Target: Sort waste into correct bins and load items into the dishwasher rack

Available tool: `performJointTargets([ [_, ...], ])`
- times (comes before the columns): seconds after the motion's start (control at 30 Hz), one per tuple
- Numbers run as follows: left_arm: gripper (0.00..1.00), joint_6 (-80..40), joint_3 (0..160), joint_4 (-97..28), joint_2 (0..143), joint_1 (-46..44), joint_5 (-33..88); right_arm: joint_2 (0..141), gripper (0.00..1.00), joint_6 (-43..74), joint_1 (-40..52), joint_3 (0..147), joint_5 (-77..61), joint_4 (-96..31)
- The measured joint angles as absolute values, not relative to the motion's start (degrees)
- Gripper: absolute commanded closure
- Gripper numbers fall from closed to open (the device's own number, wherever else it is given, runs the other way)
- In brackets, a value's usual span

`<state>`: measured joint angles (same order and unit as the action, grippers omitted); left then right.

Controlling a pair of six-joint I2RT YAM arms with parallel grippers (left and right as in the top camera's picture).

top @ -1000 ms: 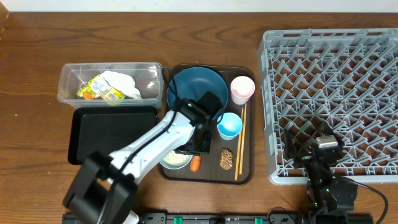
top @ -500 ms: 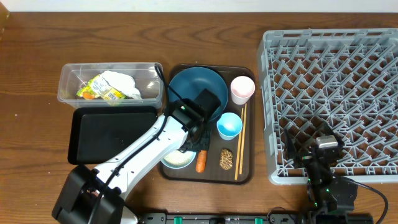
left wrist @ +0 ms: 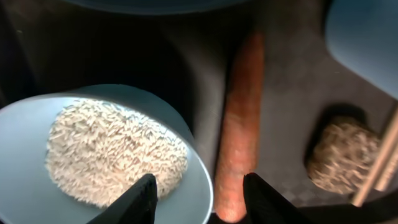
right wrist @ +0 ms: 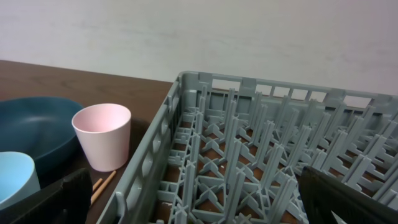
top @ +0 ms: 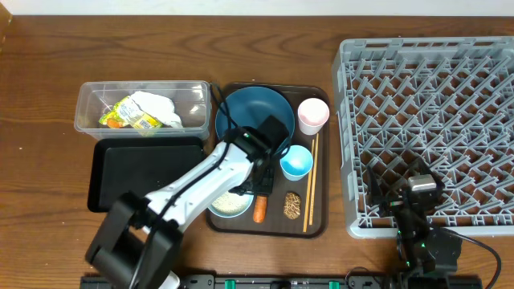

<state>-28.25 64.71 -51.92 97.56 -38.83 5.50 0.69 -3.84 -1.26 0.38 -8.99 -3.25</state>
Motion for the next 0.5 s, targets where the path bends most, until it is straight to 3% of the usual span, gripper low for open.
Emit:
performJointTargets([
  [0.5,0.54,-28.3,64.7,-50.1,101.5,-38.9,5.6,0.7,0.01,-3.8,-1.3,0.4,-9.0,-3.2],
])
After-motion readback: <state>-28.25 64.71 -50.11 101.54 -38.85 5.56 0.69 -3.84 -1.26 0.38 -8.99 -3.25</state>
